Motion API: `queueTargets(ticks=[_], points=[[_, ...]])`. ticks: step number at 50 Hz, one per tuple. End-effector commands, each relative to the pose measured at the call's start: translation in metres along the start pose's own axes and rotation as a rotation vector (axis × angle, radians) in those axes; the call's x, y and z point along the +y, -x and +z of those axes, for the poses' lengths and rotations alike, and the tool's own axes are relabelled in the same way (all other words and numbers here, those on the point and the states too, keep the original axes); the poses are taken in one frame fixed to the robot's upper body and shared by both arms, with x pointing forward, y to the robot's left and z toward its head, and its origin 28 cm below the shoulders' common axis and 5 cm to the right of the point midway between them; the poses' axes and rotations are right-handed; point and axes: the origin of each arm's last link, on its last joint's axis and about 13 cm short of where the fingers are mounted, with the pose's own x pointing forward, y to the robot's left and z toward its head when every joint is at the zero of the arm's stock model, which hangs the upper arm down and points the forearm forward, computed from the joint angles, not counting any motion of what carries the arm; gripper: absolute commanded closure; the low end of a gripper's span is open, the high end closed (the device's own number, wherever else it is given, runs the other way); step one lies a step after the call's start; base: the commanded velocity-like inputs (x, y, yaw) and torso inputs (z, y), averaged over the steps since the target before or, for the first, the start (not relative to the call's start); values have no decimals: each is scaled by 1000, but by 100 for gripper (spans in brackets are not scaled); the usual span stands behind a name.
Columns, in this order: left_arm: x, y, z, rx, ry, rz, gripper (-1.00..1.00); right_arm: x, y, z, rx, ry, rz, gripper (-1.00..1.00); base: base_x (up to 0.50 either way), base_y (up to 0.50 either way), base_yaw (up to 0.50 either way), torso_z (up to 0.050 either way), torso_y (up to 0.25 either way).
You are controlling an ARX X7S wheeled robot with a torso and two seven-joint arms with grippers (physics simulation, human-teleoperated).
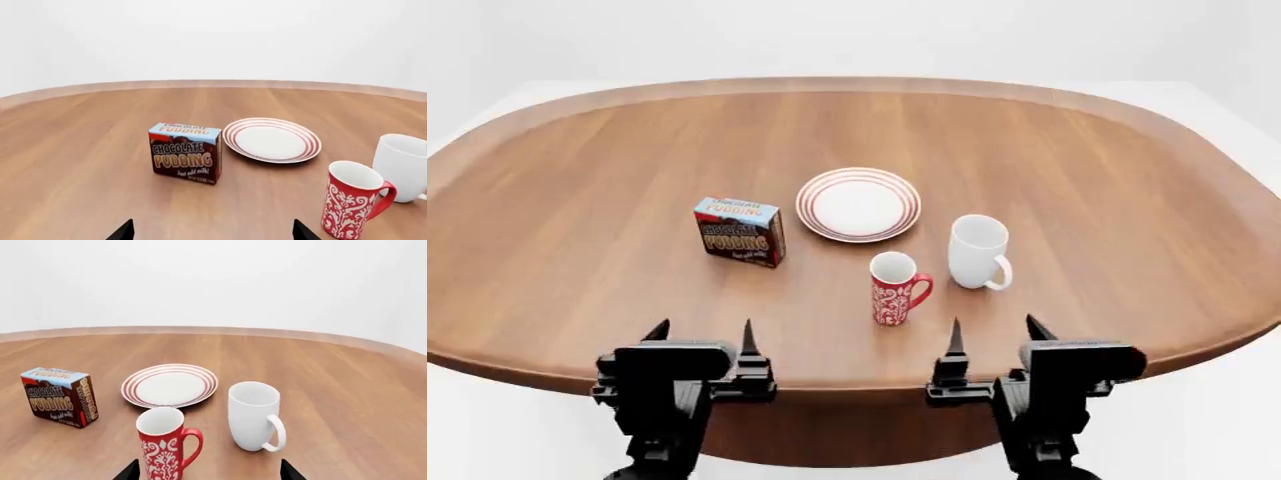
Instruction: Put the chocolate pudding to the right of the plate.
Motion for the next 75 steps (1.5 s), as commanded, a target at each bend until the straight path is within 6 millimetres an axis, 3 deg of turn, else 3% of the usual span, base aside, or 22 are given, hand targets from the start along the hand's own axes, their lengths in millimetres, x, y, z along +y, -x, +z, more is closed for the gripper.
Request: queueTargets(ticks=[1,7,21,40,52,75], points=[[16,-10,106,-48,-57,-24,-100,-11,-14,106,-43,53,38,-100,0,0,0,0,0],[21,-16,112,-47,-60,2,-100,-14,-22,120,-67,82,6,-100,0,0,0,0,0],[23,-19,109,-47,-56,6,-100,-16,-27,116,-54,44,3,-100,0,0,0,0,0],[26,-20,109,-54,-61,13,-100,-13,-31,113,-56,145,-74,-100,0,145,0,0,0],[27,-19,110,-57,-61,15,-100,-12,-30,113,-50,105,-4,-100,0,35,0,0,0],[29,-21,110,-57,-66,25,-100,-11,-31,117,-43,111,-12,-100,500,0,0,0,0]])
